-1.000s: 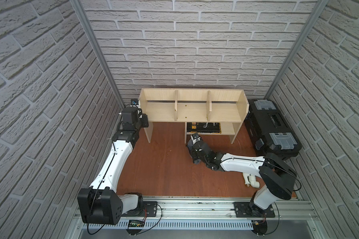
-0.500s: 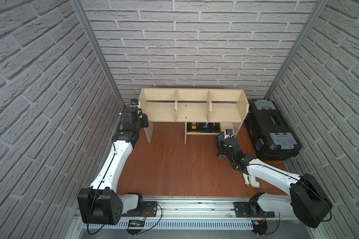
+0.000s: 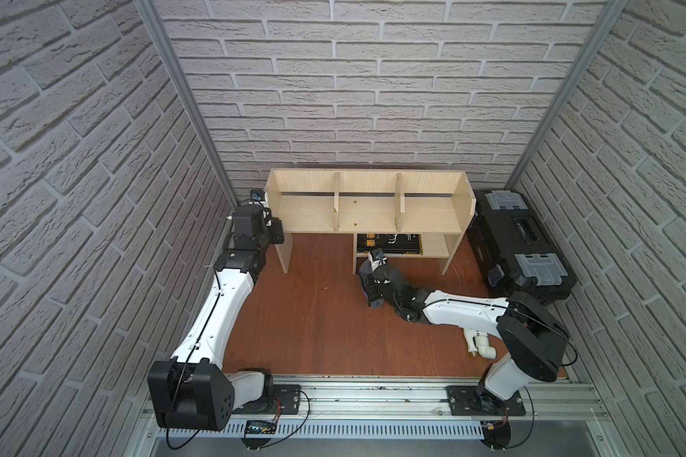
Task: Wipe the bookshelf clean with a cloth
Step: Wipe the dust from the shelf.
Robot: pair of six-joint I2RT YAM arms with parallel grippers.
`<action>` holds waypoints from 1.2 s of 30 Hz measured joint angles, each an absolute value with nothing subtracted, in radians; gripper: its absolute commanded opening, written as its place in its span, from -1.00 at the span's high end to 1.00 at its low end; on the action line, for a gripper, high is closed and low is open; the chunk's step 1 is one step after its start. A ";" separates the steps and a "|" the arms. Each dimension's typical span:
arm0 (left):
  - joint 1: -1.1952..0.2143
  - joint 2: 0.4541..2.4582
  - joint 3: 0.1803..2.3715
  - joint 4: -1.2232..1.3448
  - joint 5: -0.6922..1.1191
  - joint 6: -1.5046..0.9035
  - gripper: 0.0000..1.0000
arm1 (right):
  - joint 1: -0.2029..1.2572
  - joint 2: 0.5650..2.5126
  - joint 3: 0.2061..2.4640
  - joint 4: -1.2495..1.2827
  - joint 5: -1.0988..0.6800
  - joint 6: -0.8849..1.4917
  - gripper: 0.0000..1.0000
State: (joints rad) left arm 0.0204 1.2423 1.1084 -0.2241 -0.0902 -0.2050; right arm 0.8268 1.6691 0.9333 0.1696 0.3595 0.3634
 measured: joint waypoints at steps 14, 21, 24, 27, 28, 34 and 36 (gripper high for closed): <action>0.018 1.242 1.106 -0.221 -0.093 -0.205 1.00 | 0.671 1.449 0.720 0.144 0.427 0.386 0.95; 0.017 1.242 1.105 -0.220 -0.094 -0.205 1.00 | 0.449 1.197 0.651 0.044 0.458 0.374 0.95; 0.017 1.242 1.105 -0.220 -0.094 -0.204 1.00 | 0.362 1.166 0.657 0.008 0.451 0.360 0.95; 0.017 1.242 1.105 -0.220 -0.095 -0.204 1.00 | 0.310 1.165 0.657 -0.023 0.438 0.353 0.95; 0.017 1.242 1.105 -0.220 -0.095 -0.204 1.00 | 0.304 1.165 0.656 -0.029 0.430 0.352 0.95; 0.017 1.242 1.105 -0.219 -0.095 -0.203 1.00 | 0.294 1.188 0.579 0.006 0.360 0.364 0.95; 0.017 1.242 1.105 -0.219 -0.095 -0.203 1.00 | 0.290 1.201 0.567 0.001 0.334 0.367 0.95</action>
State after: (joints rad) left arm 0.0174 1.2415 1.1049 -0.2192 -0.0948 -0.2031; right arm 0.2905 1.2011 0.5671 0.0010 0.3340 0.3668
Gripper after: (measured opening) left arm 0.171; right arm 0.114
